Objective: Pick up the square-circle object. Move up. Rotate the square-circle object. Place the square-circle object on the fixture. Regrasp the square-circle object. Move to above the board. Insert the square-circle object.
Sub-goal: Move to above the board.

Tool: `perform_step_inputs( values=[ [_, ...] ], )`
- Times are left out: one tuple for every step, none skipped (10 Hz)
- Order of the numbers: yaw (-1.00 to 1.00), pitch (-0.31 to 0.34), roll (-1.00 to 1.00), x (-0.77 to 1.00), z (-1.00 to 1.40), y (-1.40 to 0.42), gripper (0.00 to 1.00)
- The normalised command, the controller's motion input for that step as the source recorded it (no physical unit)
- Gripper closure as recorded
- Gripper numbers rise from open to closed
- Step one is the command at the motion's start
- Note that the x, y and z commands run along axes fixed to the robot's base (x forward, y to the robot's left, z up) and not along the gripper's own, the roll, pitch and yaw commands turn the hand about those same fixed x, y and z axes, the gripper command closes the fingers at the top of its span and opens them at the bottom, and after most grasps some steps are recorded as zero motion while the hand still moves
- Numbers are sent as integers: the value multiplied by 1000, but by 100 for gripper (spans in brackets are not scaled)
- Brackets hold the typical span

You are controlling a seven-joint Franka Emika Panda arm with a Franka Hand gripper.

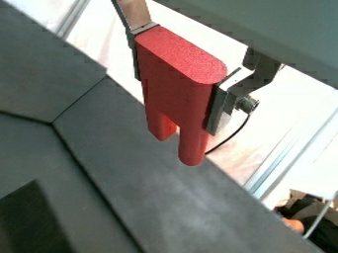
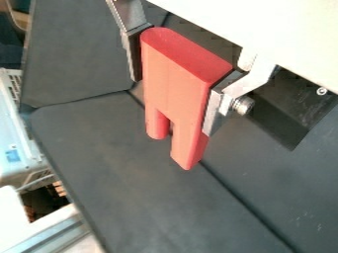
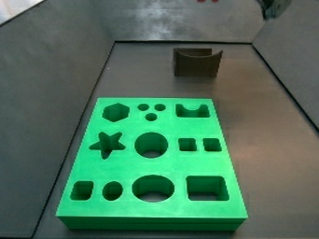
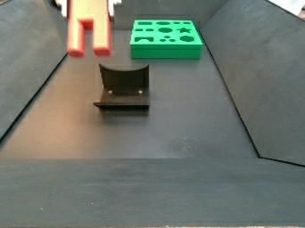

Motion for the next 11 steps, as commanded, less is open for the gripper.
perform_step_inputs(
  values=[
    [14, 144, 15, 100, 715, 81, 100],
    [31, 156, 11, 84, 587, 54, 100],
    [64, 166, -8, 58, 330, 20, 100],
    [-85, 1, -1000, -595, 268, -1000, 100],
    [-77, -8, -1000, -602, 253, -1000, 100],
    [-78, -20, -1000, -619, 261, -1000, 100],
    [-82, -27, -1000, -639, 254, -1000, 100],
    [-85, -24, -1000, -640, 254, -1000, 100],
    [-88, -15, -1000, -648, 254, -1000, 100],
    [-88, -12, -1000, -650, 256, -1000, 100],
    [-89, -14, -1000, -673, 259, -1000, 100]
  ],
)
